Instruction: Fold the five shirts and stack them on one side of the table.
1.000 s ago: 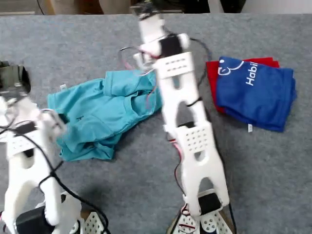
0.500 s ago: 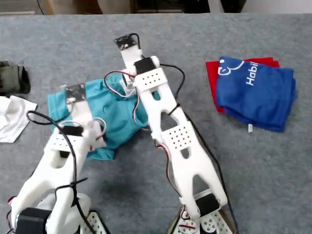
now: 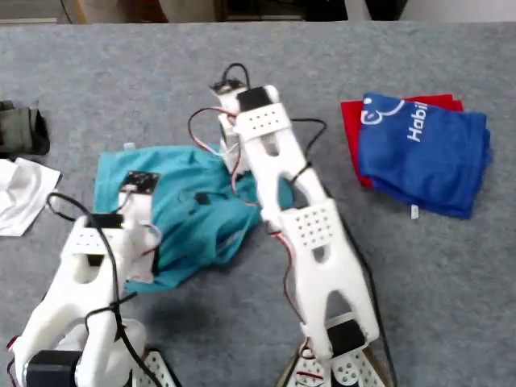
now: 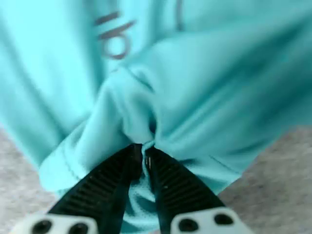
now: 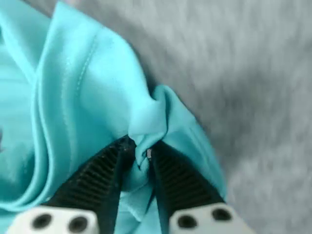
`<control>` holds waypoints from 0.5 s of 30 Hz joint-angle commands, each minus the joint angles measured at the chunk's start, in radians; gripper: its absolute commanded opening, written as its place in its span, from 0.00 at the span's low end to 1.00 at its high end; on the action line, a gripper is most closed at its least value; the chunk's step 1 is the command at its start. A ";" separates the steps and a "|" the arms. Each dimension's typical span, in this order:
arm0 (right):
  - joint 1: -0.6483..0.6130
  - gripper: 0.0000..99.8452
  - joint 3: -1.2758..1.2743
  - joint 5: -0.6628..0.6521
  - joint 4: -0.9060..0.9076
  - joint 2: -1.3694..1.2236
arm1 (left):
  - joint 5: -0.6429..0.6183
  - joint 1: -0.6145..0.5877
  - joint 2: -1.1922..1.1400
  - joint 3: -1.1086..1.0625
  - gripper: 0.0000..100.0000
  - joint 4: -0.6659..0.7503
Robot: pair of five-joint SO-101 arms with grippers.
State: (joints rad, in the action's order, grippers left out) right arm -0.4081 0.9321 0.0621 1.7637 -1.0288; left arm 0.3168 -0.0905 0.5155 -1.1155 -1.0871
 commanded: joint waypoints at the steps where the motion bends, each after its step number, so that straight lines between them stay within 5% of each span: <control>1: 0.030 0.01 -0.280 -0.066 0.003 0.226 | 0.121 -0.072 0.007 -0.002 0.02 -0.023; 5: 0.027 0.05 -0.414 -0.078 -0.054 0.392 | 0.245 -0.011 0.015 0.038 0.02 -0.147; 11: 0.024 0.36 -0.417 -0.120 -0.057 0.542 | 0.267 -0.003 0.160 0.152 0.02 -0.276; 15: 0.027 0.32 -0.415 -0.129 -0.064 0.611 | 0.270 -0.003 0.308 0.241 0.02 -0.368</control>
State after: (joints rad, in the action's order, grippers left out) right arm -0.3959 0.5178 -0.0545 1.7192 -0.5117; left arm 0.5792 -0.1013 0.7242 -0.9636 -1.4016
